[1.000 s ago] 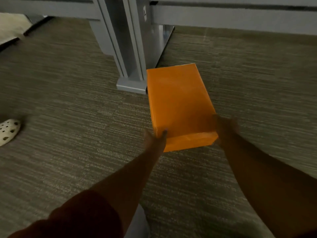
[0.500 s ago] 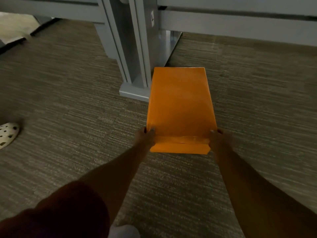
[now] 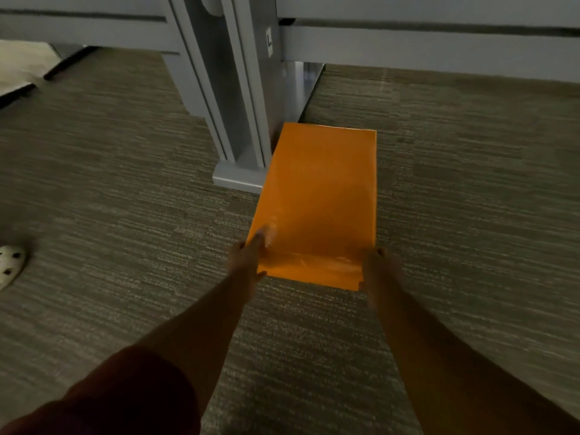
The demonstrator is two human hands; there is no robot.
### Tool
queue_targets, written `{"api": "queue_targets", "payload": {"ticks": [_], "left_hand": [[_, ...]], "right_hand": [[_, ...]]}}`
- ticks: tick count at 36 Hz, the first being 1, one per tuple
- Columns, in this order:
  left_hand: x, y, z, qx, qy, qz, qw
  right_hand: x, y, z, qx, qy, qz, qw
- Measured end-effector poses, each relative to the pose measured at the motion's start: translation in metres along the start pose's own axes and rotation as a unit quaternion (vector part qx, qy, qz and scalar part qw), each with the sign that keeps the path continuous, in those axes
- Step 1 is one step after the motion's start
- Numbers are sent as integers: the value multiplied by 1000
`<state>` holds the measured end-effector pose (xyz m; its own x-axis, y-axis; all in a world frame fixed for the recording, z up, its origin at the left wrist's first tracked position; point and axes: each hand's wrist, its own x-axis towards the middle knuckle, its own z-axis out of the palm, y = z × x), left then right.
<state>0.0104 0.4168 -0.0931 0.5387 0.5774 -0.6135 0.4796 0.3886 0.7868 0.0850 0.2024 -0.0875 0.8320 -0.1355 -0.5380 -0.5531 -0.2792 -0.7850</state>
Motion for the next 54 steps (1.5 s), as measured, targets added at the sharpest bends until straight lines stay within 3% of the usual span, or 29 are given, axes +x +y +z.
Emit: {"api": "queue_targets", "payload": {"ticks": [3,5,13,20,28,36,42,54], "left_hand": [[-2,-7,8,-50,-58,-41,996],[2,-7,13,-73,-37,-40,996],[23,19,15,-90,-16,39,995],[48,29,2,-71,22,27,997],[51,42,6,-27,28,5,999],[56,53,11,47,20,107,993],[63,58,15,108,50,134,984],[52,47,11,111,39,180,977]], "right_hand": [[0,-2,4,80,-37,52,995],[4,-2,7,101,-43,56,992],[23,-14,26,61,-29,5,998],[22,-11,42,5,-46,-31,998],[30,-31,39,32,-49,-26,998],[43,-47,45,43,-114,23,992],[50,-47,47,31,-107,14,994],[41,-43,47,-25,-92,-31,995]]}}
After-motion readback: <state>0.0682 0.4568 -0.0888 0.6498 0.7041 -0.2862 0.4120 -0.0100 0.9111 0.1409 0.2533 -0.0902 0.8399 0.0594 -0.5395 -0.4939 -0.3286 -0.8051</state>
